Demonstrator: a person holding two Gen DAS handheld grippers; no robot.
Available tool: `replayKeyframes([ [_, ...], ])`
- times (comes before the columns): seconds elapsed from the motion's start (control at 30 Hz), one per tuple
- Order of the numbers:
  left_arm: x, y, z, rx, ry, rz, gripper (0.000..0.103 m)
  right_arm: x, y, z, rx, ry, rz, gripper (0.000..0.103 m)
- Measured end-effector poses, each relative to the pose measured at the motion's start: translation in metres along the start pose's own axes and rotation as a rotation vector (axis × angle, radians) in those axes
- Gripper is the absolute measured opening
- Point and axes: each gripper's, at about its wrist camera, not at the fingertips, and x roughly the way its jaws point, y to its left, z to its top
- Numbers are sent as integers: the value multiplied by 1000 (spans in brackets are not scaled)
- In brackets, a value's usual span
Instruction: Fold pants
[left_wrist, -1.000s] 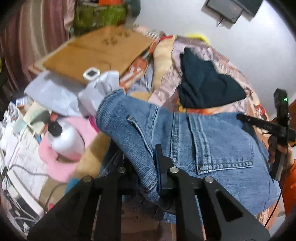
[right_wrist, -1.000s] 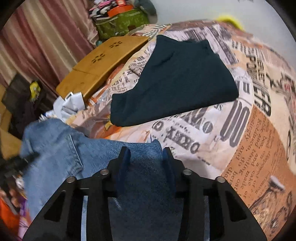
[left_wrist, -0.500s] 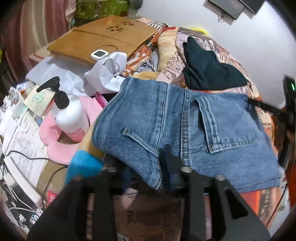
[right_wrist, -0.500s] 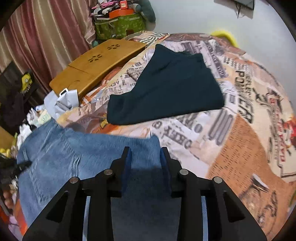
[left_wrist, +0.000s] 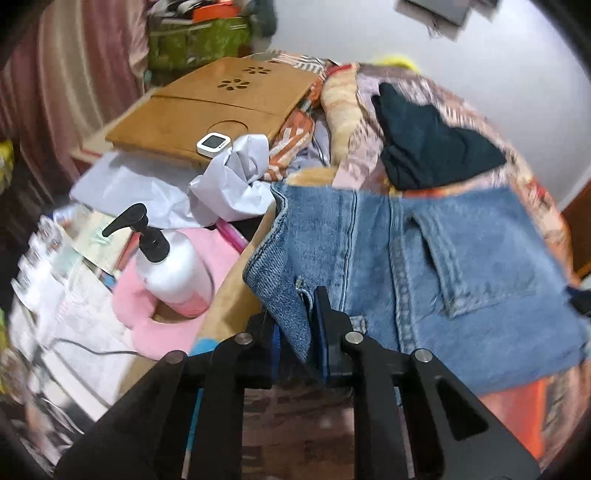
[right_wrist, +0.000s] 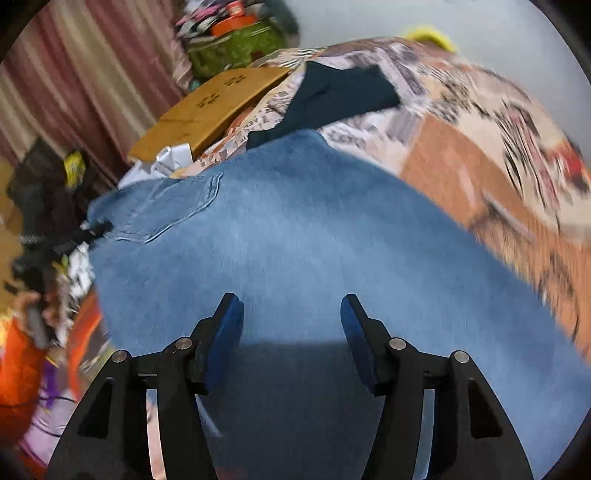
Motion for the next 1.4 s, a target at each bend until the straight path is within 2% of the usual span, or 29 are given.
replayKeyframes([
  [0.1, 5, 2, -6, 6, 31, 16, 23, -17, -1, -16, -9, 2, -33, 56],
  [0.17, -1, 4, -7, 7, 30, 22, 30, -26, -5, -20, 1, 13, -37, 56],
  [0.23, -14, 5, -8, 29, 17, 44, 35, -37, -20, -20, 44, -14, -52, 56],
  [0.33, -34, 4, -8, 87, 1, 94, 39, -48, -55, -15, 102, -85, -165, 63],
  [0.4, -47, 1, -7, 112, -14, 111, 49, -44, -79, -16, 145, -83, -236, 64],
  [0.47, -59, -5, -3, 130, -41, 118, 65, -37, -106, -23, 203, -45, -273, 64],
  [0.5, -66, -10, -1, 142, -59, 117, 68, -33, -123, -31, 243, -16, -301, 64],
  [0.6, -80, -29, 10, 177, -103, 102, 81, -29, -155, -58, 323, 42, -326, 64],
  [0.67, -84, -47, 17, 206, -122, 84, 88, -42, -164, -80, 347, 24, -311, 64],
  [0.8, -79, -96, 32, 286, -115, 30, 89, -78, -170, -113, 336, -1, -308, 64],
  [0.9, -65, -134, 38, 328, -74, -31, 90, -105, -178, -130, 343, -34, -326, 64],
  [0.97, -52, -161, 39, 353, -35, -61, 90, -123, -195, -143, 373, -71, -326, 65],
  [1.03, -38, -188, 37, 377, 11, -90, 90, -130, -212, -154, 432, -66, -381, 73],
  [1.07, -32, -198, 35, 383, 31, -100, 90, -135, -222, -164, 474, -68, -402, 73],
  [1.17, -12, -231, 26, 407, 113, -149, 90, -151, -256, -195, 638, -156, -337, 73],
  [1.27, -6, -252, 21, 414, 110, -146, 95, -160, -284, -215, 772, -220, -293, 73],
  [1.4, 1, -277, 21, 424, 143, -159, 96, -156, -308, -224, 855, -265, -251, 73],
])
